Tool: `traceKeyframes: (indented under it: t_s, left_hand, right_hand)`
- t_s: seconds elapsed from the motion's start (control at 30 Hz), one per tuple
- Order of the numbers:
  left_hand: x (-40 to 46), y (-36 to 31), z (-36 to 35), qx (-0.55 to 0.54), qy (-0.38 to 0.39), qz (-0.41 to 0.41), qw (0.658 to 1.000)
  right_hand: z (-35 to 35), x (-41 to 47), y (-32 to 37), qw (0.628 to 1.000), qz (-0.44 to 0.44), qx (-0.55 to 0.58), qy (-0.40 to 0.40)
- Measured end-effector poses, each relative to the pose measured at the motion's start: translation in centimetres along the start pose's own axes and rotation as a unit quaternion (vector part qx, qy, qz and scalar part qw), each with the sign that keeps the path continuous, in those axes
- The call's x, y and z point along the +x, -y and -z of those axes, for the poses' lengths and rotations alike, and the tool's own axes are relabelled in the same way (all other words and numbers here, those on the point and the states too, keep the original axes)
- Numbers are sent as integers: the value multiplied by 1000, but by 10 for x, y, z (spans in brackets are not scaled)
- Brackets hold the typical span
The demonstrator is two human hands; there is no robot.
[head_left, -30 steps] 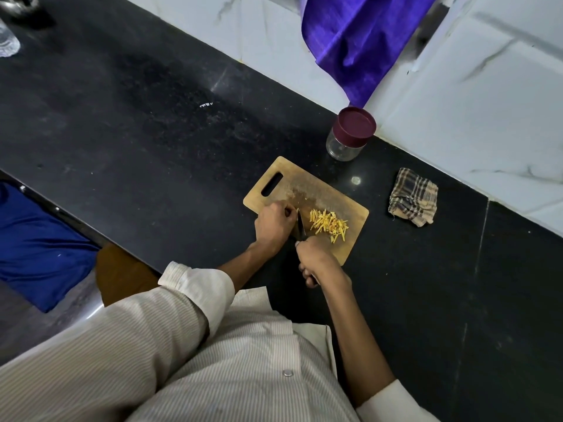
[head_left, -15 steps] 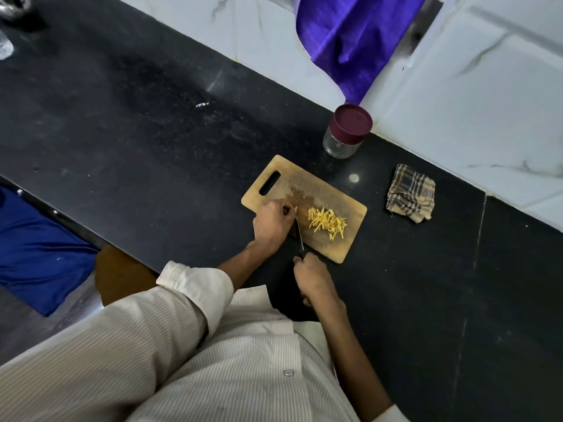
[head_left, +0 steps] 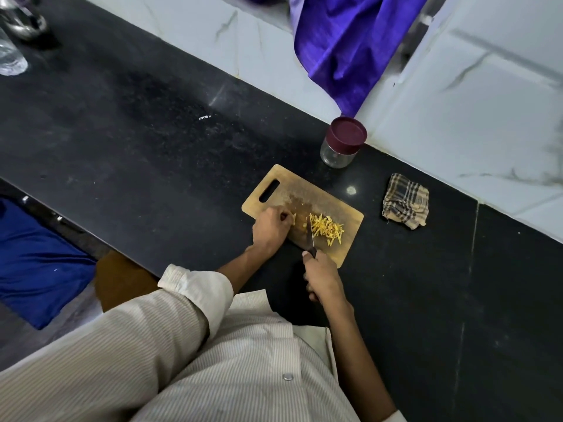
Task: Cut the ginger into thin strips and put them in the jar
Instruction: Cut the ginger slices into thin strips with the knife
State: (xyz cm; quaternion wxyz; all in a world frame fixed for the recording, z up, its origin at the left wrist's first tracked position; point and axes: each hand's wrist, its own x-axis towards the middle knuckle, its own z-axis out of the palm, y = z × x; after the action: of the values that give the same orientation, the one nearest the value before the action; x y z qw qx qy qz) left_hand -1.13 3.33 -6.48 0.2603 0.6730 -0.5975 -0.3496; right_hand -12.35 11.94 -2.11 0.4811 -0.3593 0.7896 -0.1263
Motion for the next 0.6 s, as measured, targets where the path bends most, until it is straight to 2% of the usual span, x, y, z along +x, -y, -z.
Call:
traceKeyframes:
  t_s: [0.17, 0.4, 0.6]
  left_hand:
    - [3, 4, 1, -35, 0, 15, 999]
    - [2, 6, 7, -68, 21, 7, 997]
    - [2, 5, 6, -66, 17, 10, 998]
  right_hand:
    - [5, 2, -3, 999, 40, -14, -22]
    - [-7, -4, -2, 997, 76, -17, -7]
    - [-24, 3, 5, 987, 130, -76, -52]
